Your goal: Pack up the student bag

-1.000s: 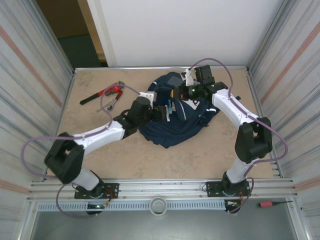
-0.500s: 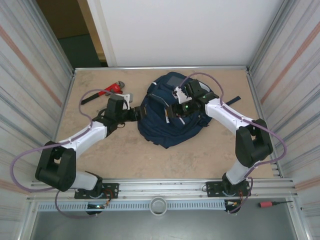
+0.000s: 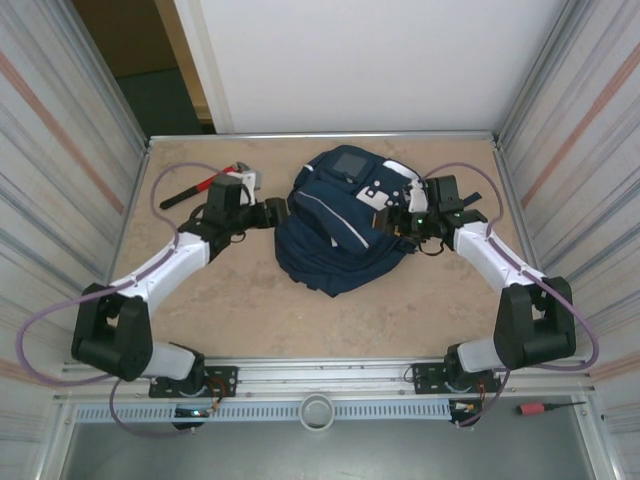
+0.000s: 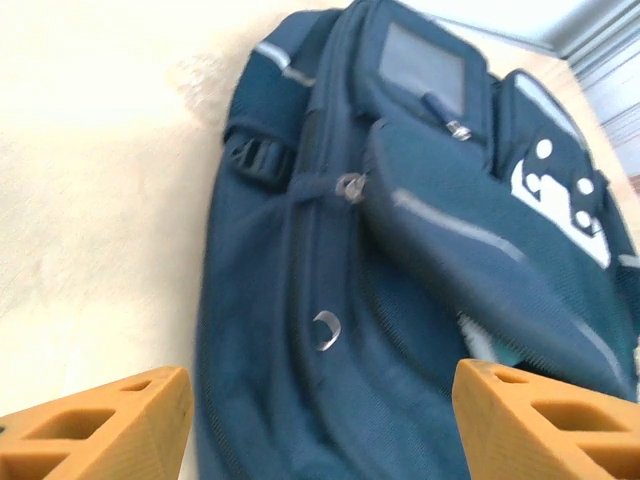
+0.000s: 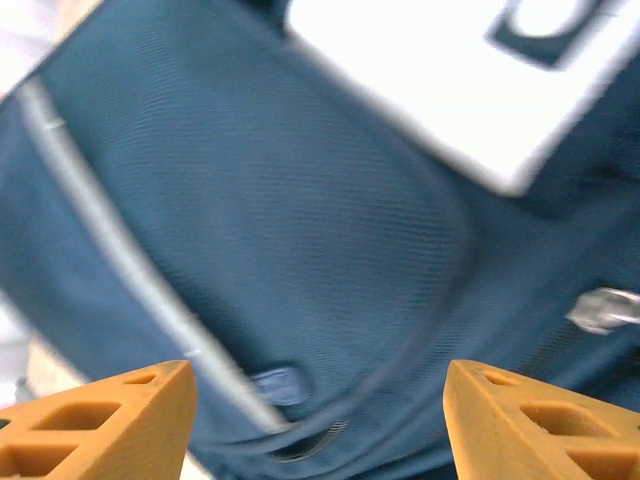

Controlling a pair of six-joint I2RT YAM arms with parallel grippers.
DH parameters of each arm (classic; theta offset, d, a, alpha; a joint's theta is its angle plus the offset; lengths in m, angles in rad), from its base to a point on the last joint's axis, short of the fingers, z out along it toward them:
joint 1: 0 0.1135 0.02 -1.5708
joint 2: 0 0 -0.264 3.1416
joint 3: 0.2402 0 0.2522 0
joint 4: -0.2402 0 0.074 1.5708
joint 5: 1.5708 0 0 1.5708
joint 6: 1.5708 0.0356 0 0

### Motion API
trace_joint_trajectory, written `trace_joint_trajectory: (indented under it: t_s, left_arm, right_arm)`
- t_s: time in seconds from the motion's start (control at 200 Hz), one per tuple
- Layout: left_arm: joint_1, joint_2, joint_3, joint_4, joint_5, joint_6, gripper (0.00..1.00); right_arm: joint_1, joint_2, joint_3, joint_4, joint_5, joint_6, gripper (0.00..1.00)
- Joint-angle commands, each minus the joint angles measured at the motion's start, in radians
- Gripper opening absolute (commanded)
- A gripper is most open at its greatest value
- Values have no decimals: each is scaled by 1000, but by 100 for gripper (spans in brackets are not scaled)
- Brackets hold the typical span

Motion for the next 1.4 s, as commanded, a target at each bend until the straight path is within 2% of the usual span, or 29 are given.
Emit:
trace_joint_trajectory:
  t_s: [0.0,0.07,0.2,0.421,0.521,0.616,0.751,0.907,1.042,1.117,1.202,1.312,1.398]
  left_arm:
    - [-14,92,78,0,73,28,70]
    - [-16,142,117,5,114,27,70]
    - [-19,236,179,-49,122,51,69]
    - [-26,309,156,-64,185,80,53]
    - [-50,321,102,-56,191,69,49]
    - [-105,296,23,5,195,30,48]
    - [-228,257,-44,82,171,-42,49]
    - [-389,279,14,115,118,-77,56]
    - [-450,317,111,113,139,-48,60]
    - [-459,307,143,93,170,-3,63]
    - [-459,240,132,51,160,94,65]
    - [-451,114,80,-3,64,294,67]
    - [-438,21,28,-7,-40,465,70]
  right_arm:
    - [-10,30,-20,117,73,121,66]
    - [5,72,-6,154,66,145,65]
    - [24,150,40,165,69,144,64]
    - [15,227,95,177,51,135,57]
    - [5,255,129,178,33,131,50]
    - [5,296,179,170,9,125,44]
    - [14,376,274,165,-28,124,40]
    - [38,487,434,122,-59,105,41]
    - [22,565,576,38,-34,63,47]
    - [-3,563,621,-34,20,23,51]
    - [-37,499,586,-53,77,-8,54]
    - [-55,380,494,-61,149,-41,59]
    - [-45,290,403,-48,158,-42,60]
